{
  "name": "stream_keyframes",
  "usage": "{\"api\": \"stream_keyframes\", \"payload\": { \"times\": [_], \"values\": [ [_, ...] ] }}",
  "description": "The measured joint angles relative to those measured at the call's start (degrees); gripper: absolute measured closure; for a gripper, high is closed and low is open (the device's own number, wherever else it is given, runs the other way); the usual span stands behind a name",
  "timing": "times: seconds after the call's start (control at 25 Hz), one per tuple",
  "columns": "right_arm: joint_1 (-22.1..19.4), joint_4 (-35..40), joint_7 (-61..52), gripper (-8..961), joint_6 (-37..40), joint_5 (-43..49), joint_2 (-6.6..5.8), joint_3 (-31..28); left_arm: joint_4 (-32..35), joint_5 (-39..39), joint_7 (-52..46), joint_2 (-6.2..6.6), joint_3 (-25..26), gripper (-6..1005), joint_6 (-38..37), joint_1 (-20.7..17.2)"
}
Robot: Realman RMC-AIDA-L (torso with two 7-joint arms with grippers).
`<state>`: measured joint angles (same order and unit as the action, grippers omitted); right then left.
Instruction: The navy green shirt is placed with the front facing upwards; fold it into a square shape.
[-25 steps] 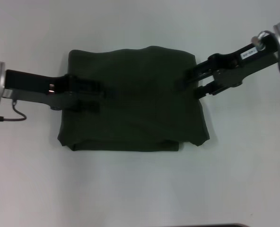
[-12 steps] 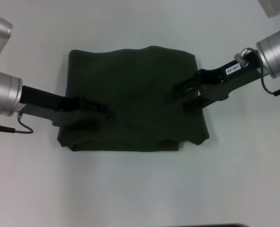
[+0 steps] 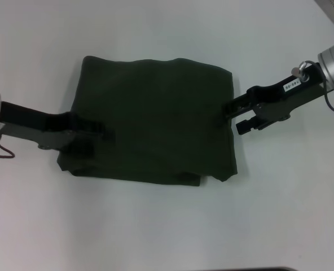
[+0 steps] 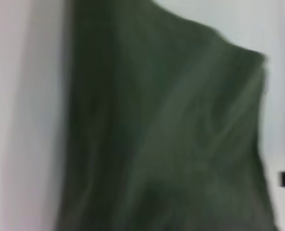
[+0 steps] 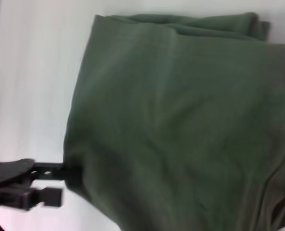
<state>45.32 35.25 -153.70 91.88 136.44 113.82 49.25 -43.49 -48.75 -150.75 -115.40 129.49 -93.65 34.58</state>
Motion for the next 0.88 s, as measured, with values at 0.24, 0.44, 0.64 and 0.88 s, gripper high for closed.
{"api": "stream_keyframes", "payload": {
  "times": [0.24, 0.44, 0.64, 0.88],
  "values": [
    [0.6, 1.3, -0.1, 139, 0.3, -0.7, -0.83, -0.6, -0.9, -2.2, 3.8, -0.2, 6.1, 173, -6.1, 0.9],
    [1.1, 3.9, -0.6, 139, -3.3, -0.8, -1.81, -2.3, -0.9, -3.5, 2.6, -0.59, 7.7, 173, -1.4, 2.9],
    [1.0, 4.8, -1.9, 140, -8.2, -0.7, -2.15, -2.6, -0.7, -3.1, -0.1, -1.88, 7.2, 173, 7.5, 5.3],
    [1.2, 4.5, -2.5, 140, -7.7, -0.9, -2.61, -5.0, 0.4, -3.1, -0.6, -3.1, 6.3, 173, 12.5, 7.8]
  ]
}}
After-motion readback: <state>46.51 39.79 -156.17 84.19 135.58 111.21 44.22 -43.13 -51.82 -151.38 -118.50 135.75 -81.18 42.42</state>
